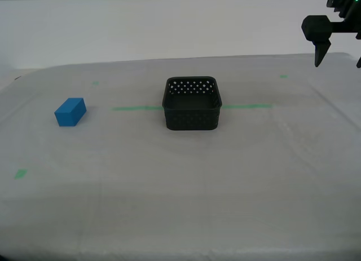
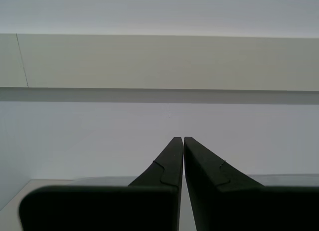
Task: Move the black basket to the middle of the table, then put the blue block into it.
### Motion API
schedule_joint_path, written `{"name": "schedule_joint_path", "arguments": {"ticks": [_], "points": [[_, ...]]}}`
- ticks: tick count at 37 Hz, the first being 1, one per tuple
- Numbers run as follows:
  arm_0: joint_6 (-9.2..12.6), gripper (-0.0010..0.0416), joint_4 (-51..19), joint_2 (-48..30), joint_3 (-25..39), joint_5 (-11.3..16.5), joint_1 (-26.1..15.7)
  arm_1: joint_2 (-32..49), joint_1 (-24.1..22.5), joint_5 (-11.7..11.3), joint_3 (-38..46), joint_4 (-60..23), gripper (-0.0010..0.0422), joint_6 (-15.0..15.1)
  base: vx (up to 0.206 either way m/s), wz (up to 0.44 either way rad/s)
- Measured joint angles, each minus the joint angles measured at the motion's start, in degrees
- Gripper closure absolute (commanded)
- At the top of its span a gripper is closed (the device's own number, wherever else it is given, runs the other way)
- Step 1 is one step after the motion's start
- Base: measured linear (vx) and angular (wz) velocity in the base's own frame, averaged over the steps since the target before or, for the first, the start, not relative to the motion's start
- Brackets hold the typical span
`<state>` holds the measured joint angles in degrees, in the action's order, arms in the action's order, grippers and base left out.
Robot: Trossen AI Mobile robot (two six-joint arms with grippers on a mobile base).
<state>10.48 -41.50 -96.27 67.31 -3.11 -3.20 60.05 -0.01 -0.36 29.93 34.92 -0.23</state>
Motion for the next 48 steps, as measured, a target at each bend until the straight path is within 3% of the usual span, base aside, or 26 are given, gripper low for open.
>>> {"name": "schedule_joint_path", "arguments": {"ticks": [8, 48], "points": [[-2.93, 0.0006, 0.55, 0.0, -0.09, -0.17, 0.09, 0.0, 0.0, 0.0, 0.0, -0.02, 0.0412, 0.0, 0.0, 0.0], [-2.95, 0.0007, 0.79, 0.0, -0.09, -0.22, 0.04, 0.0, 0.0, 0.0, 0.0, -0.02, 0.0412, -0.07, 0.0, 0.0]]}}
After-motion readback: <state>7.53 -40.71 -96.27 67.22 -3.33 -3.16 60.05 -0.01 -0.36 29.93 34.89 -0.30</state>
